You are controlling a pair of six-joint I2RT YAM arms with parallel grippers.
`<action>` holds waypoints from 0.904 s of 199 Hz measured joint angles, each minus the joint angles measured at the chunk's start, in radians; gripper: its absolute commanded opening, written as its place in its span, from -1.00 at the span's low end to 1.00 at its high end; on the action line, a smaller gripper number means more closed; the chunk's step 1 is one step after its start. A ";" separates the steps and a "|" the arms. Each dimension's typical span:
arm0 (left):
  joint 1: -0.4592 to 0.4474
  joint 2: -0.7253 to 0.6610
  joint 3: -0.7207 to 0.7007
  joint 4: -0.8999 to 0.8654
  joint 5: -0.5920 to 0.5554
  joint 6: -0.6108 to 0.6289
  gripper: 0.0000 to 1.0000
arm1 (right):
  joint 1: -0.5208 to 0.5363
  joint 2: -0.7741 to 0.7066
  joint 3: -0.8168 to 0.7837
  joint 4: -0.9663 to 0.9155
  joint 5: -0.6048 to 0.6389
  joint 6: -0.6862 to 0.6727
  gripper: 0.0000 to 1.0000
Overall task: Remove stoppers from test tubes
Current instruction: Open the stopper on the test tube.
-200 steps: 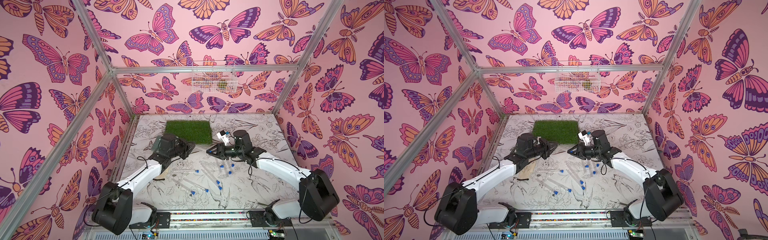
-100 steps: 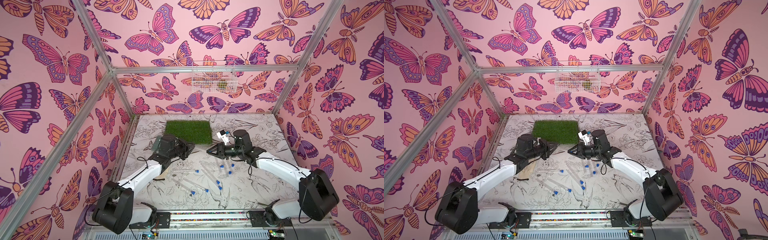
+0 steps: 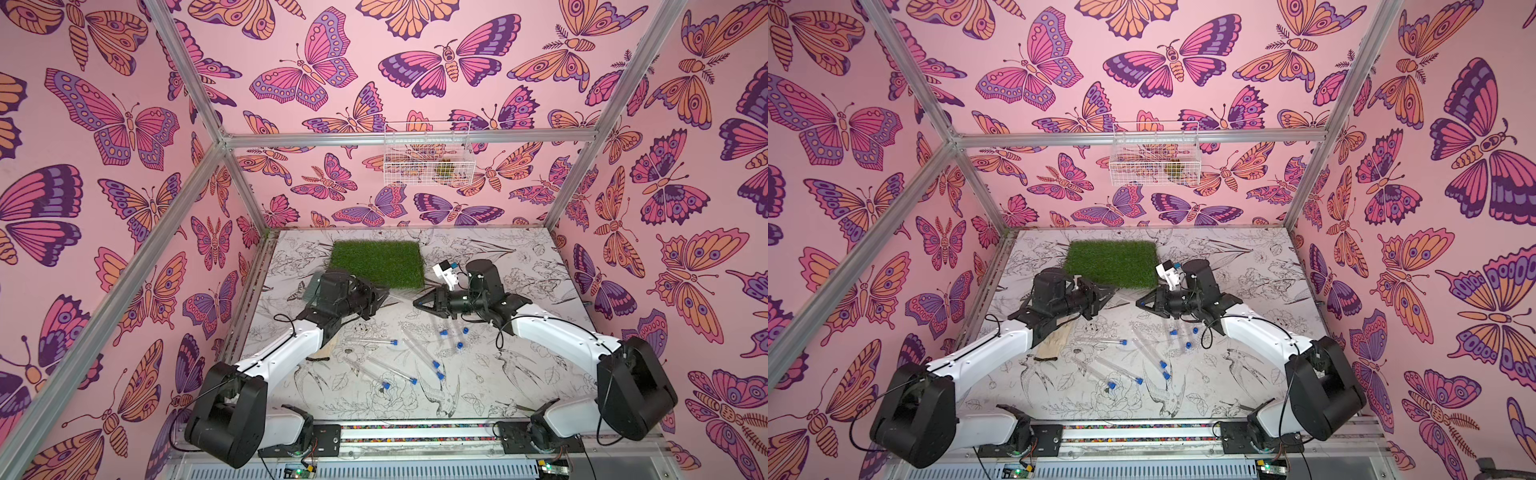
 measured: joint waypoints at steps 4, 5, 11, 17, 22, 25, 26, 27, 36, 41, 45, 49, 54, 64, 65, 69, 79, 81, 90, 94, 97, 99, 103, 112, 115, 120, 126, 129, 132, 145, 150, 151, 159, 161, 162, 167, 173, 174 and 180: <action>0.001 0.000 -0.001 0.000 0.001 0.000 -0.74 | 0.000 0.000 0.000 0.000 0.000 0.000 -0.60; 0.001 0.000 -0.001 0.000 0.001 0.000 -0.74 | 0.000 0.000 0.000 0.000 0.000 0.000 -0.60; 0.002 0.000 -0.002 0.000 0.002 -0.002 -0.74 | 0.000 0.000 0.000 0.000 0.000 0.000 -0.61; 0.002 0.000 -0.004 0.001 0.003 -0.003 -0.74 | 0.000 0.000 0.000 0.000 0.001 -0.003 -0.62; 0.003 0.000 -0.005 0.001 0.003 -0.004 -0.74 | 0.000 0.000 0.000 -0.002 0.003 -0.005 -0.62; 0.003 0.000 -0.006 0.001 0.003 -0.005 -0.74 | 0.000 0.000 0.000 -0.004 0.003 -0.008 -0.63; 0.003 0.000 -0.006 0.001 0.003 -0.005 -0.74 | 0.000 0.000 0.000 -0.005 0.003 -0.008 -0.63; 0.003 0.000 -0.006 0.001 0.003 -0.005 -0.74 | 0.000 0.000 0.000 -0.006 0.004 -0.009 -0.63; 0.004 0.000 -0.009 0.001 0.005 -0.006 -0.75 | 0.001 0.000 0.000 -0.010 0.007 -0.019 -0.63; 0.004 0.000 -0.011 0.001 0.006 -0.007 -0.75 | 0.002 0.000 0.000 -0.013 0.010 -0.024 -0.63; 0.005 0.000 -0.012 0.001 0.006 -0.007 -0.75 | 0.003 0.000 0.000 -0.016 0.013 -0.028 -0.63; 0.005 0.000 -0.013 0.000 0.006 -0.007 -0.75 | 0.004 -0.001 0.000 -0.019 0.017 -0.032 -0.63; 0.005 0.000 -0.014 0.000 0.006 -0.006 -0.76 | 0.005 -0.002 0.000 -0.024 0.021 -0.038 -0.64; 0.005 0.000 -0.017 0.001 0.007 -0.007 -0.79 | 0.007 -0.005 0.000 -0.031 0.029 -0.048 -0.64; 0.005 0.000 -0.017 0.001 0.007 -0.007 -0.80 | 0.008 -0.006 0.000 -0.032 0.030 -0.049 -0.64; 0.005 0.000 -0.018 0.001 0.008 -0.007 -0.84 | 0.008 -0.008 0.000 -0.035 0.033 -0.053 -0.64; 0.005 0.000 -0.018 0.002 0.009 -0.008 -0.90 | 0.010 -0.011 0.000 -0.038 0.039 -0.057 -0.64; 0.005 0.000 -0.018 0.002 0.009 -0.008 -0.90 | 0.010 -0.011 0.000 -0.038 0.039 -0.058 -0.64; 0.006 0.000 -0.018 0.004 0.009 -0.010 -0.90 | 0.011 -0.013 0.000 -0.038 0.043 -0.060 -0.65; 0.006 0.000 -0.019 0.006 0.009 -0.011 -0.91 | 0.011 -0.014 0.000 -0.037 0.044 -0.061 -0.65; 0.007 0.000 -0.019 0.008 0.009 -0.011 -0.91 | 0.011 -0.014 0.000 -0.037 0.045 -0.061 -0.65; 0.007 0.000 -0.020 0.009 0.010 -0.011 -0.91 | 0.011 -0.014 0.000 -0.037 0.045 -0.061 -0.65; 0.008 0.000 -0.021 0.011 0.010 -0.011 -0.92 | 0.011 -0.014 0.000 -0.035 0.045 -0.061 -0.65; 0.009 0.000 -0.022 0.015 0.010 -0.013 -0.92 | 0.011 -0.014 0.000 -0.031 0.045 -0.061 -0.65; 0.010 0.000 -0.022 0.016 0.010 -0.013 -0.95 | 0.011 -0.014 -0.001 -0.029 0.045 -0.061 -0.65; 0.010 0.000 -0.023 0.016 0.010 -0.014 -0.99 | 0.011 -0.014 -0.002 -0.026 0.045 -0.060 -0.65; 0.011 -0.001 -0.023 0.017 0.011 -0.014 -1.00 | 0.011 -0.015 -0.005 -0.021 0.045 -0.060 -0.65; 0.011 -0.001 -0.023 0.017 0.012 -0.014 -1.00 | 0.011 -0.015 -0.006 -0.018 0.045 -0.060 -0.65; 0.012 -0.001 -0.023 0.017 0.014 -0.014 -1.00 | 0.011 -0.016 -0.008 -0.015 0.045 -0.060 -0.65; 0.016 -0.001 -0.024 0.016 0.022 -0.014 -1.00 | 0.012 -0.019 -0.013 -0.008 0.045 -0.061 -0.66; 0.018 -0.002 -0.024 0.017 0.025 -0.014 -1.00 | 0.013 -0.020 -0.014 -0.006 0.045 -0.061 -0.66; 0.018 -0.002 -0.024 0.017 0.026 -0.014 -1.00 | 0.013 -0.021 -0.014 -0.006 0.045 -0.061 -0.66; 0.020 -0.002 -0.024 0.017 0.030 -0.014 -1.00 | 0.013 -0.023 -0.017 -0.003 0.045 -0.064 -0.66; 0.020 -0.002 -0.024 0.017 0.032 -0.014 -1.00 | 0.013 -0.024 -0.018 -0.001 0.045 -0.064 -0.66; 0.021 -0.002 -0.024 0.017 0.032 -0.014 -1.00 | 0.013 -0.025 -0.018 -0.001 0.045 -0.064 -0.66; 0.022 -0.002 -0.024 0.017 0.037 -0.014 -1.00 | 0.013 -0.027 -0.019 0.000 0.045 -0.066 -0.66; 0.023 -0.002 -0.024 0.017 0.040 -0.013 -1.00 | 0.014 -0.027 -0.020 0.001 0.045 -0.068 -0.66; 0.023 -0.002 -0.024 0.017 0.040 -0.013 -1.00 | 0.014 -0.028 -0.020 0.001 0.045 -0.068 -0.66; 0.024 -0.002 -0.024 0.017 0.044 -0.013 -1.00 | 0.014 -0.029 -0.021 0.001 0.045 -0.069 -0.66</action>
